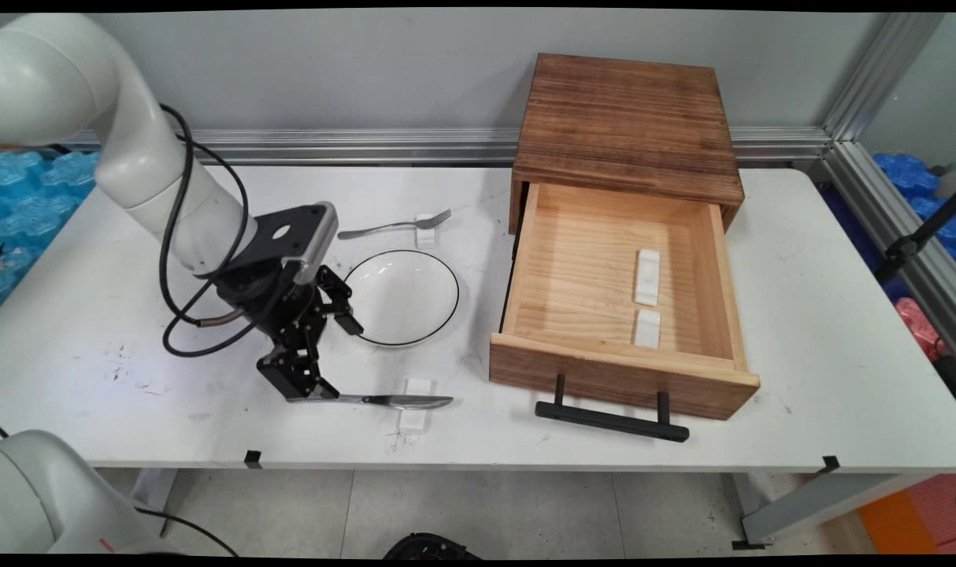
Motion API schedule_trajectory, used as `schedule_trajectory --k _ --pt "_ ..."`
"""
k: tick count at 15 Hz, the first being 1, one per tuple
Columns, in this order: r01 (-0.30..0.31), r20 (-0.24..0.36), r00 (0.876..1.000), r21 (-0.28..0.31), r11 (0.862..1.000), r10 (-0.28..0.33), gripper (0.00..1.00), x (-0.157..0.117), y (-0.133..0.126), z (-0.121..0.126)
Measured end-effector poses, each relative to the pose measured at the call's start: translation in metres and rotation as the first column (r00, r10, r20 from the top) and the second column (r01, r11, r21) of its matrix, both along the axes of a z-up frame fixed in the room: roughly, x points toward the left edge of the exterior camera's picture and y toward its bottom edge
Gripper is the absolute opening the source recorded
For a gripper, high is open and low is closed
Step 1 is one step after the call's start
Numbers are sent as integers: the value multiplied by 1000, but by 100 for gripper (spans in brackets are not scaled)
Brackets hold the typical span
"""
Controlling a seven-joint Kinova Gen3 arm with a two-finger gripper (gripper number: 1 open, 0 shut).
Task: Pick up the knife from the right of the white plate
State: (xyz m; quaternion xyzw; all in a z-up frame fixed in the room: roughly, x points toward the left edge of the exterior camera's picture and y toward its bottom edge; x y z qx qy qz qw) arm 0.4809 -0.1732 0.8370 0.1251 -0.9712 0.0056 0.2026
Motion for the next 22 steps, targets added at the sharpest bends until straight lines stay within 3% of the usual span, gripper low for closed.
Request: schedule_trajectory --k 10,22 --pt "11 4 1000 0 1000 -11 100 1 0 -30" --pt "-32 67 997 29 999 30 100 -17 2 -55"
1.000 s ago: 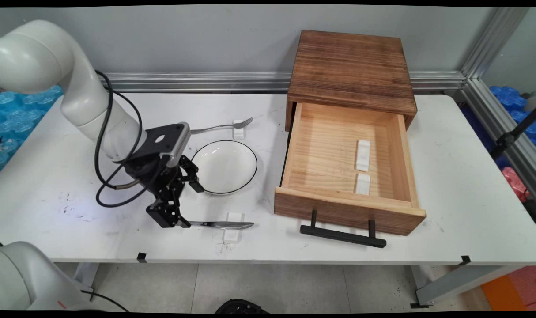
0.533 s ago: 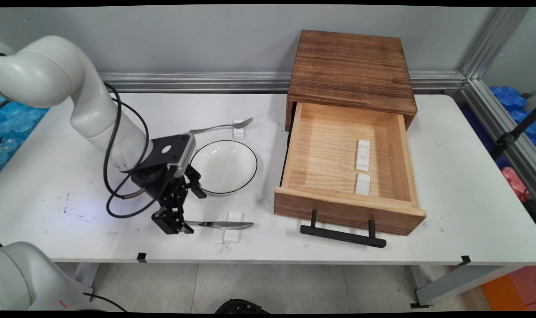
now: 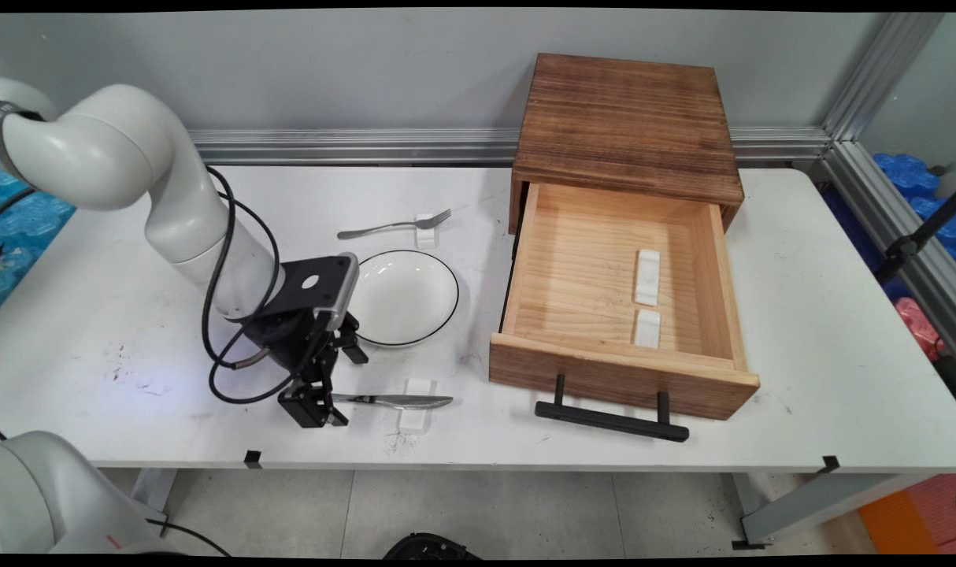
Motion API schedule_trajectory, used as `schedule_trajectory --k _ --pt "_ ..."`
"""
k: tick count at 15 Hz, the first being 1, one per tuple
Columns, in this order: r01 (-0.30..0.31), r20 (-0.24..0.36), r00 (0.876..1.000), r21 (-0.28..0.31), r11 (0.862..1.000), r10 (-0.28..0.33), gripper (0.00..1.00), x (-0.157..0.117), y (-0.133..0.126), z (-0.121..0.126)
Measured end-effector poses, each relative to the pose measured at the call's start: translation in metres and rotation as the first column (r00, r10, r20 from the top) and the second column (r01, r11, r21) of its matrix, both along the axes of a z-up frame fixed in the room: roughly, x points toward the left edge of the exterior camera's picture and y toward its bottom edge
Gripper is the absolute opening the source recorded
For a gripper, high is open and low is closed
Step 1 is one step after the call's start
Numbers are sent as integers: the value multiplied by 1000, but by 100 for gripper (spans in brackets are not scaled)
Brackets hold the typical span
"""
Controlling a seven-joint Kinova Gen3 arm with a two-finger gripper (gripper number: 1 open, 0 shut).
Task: Pick up the knife from the right of the white plate, then place the picked object into the drawer
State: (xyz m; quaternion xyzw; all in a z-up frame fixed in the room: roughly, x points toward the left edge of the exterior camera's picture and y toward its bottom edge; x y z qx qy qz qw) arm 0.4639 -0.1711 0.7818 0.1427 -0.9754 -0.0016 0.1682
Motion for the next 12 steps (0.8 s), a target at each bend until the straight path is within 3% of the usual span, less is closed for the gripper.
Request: schedule_trajectory --k 5,6,12 --pt "-9 20 1000 8 1000 9 100 -3 0 -4" --pt "-10 23 1000 9 1000 10 0 -4 0 -5" --pt "-11 34 999 19 1000 10 0 -7 2 -8"
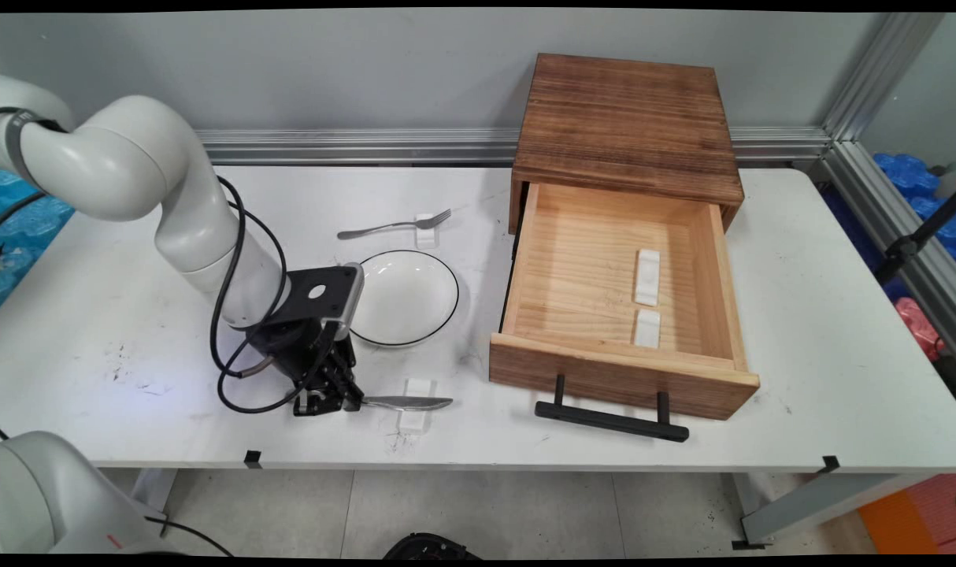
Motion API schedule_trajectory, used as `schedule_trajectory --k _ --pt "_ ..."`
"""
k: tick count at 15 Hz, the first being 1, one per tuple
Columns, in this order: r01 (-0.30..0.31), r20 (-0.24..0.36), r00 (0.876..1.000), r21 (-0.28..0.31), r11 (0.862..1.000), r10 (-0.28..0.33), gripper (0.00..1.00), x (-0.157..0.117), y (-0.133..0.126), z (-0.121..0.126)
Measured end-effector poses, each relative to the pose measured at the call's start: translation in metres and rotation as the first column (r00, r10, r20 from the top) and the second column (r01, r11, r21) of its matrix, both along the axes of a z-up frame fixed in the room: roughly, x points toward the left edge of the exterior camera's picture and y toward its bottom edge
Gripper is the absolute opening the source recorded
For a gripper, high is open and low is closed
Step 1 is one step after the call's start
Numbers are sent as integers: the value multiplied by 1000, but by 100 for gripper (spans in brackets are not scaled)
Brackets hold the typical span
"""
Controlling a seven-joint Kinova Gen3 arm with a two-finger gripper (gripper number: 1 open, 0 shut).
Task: Place the picked object into the drawer
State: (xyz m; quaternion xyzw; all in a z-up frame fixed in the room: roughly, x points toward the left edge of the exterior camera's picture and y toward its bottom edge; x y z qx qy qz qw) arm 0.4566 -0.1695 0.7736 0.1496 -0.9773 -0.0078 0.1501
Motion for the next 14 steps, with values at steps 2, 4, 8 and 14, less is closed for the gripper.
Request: schedule_trajectory --k 2,4,8,14 --pt "3 3 1000 2 1000 -3 0 0 0 0" --pt "8 4 1000 2 1000 -8 0 1 0 2" --pt "28 3 1000 0 1000 -28 0 6 -1 18" --pt "70 10 998 3 998 -70 0 35 4 66"
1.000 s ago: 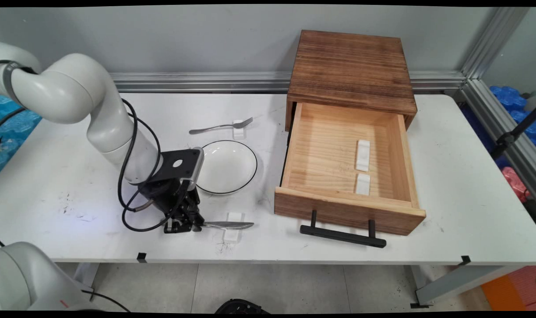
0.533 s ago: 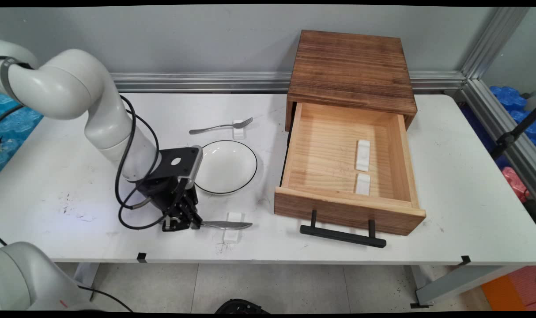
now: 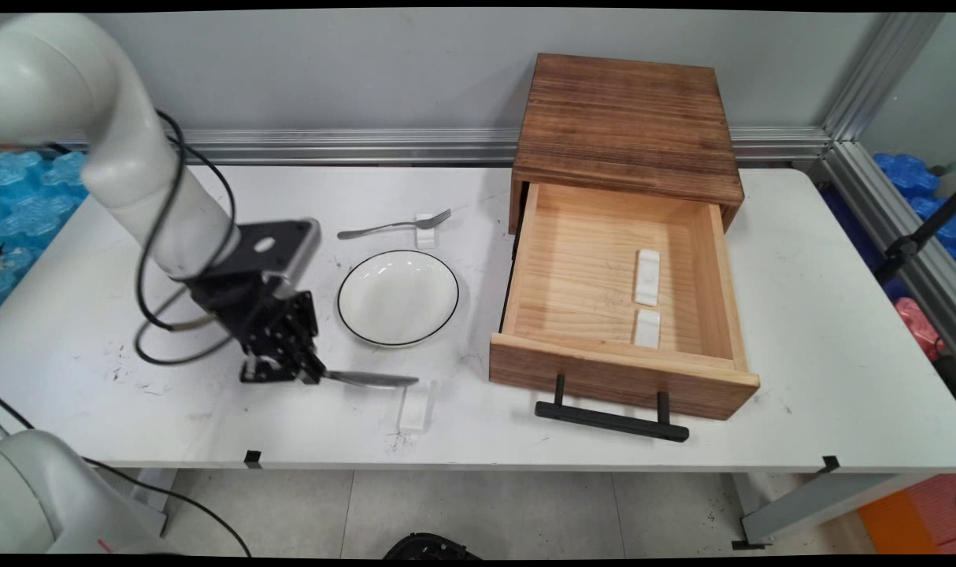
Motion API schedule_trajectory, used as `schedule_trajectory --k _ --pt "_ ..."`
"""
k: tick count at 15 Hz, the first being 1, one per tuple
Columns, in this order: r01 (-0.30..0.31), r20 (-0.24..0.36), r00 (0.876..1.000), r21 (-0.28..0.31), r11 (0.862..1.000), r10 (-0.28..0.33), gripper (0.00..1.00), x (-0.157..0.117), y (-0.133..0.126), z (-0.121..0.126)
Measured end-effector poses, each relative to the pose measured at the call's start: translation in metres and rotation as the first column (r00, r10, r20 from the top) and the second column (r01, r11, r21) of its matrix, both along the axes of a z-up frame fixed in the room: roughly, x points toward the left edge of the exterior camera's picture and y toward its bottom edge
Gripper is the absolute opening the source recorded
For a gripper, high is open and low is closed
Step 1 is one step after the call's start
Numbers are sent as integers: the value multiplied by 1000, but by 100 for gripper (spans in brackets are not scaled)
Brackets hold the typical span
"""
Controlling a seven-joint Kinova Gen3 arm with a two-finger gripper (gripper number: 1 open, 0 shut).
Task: Place the picked object into the drawer
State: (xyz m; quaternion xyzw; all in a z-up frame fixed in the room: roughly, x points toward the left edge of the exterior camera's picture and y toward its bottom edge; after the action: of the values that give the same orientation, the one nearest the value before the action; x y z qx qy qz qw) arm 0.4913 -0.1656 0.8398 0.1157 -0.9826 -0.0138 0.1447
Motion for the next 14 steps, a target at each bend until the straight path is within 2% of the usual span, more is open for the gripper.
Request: schedule_trajectory --k 6,8,11,14 --pt "7 -18 1000 -12 1000 -7 0 20 -5 50" --pt "2 -41 999 -38 999 -3 0 19 -15 70" --pt "-9 -85 996 -83 996 2 0 6 -40 99" --pt "-14 -125 992 -121 993 -1 0 -19 -66 126"
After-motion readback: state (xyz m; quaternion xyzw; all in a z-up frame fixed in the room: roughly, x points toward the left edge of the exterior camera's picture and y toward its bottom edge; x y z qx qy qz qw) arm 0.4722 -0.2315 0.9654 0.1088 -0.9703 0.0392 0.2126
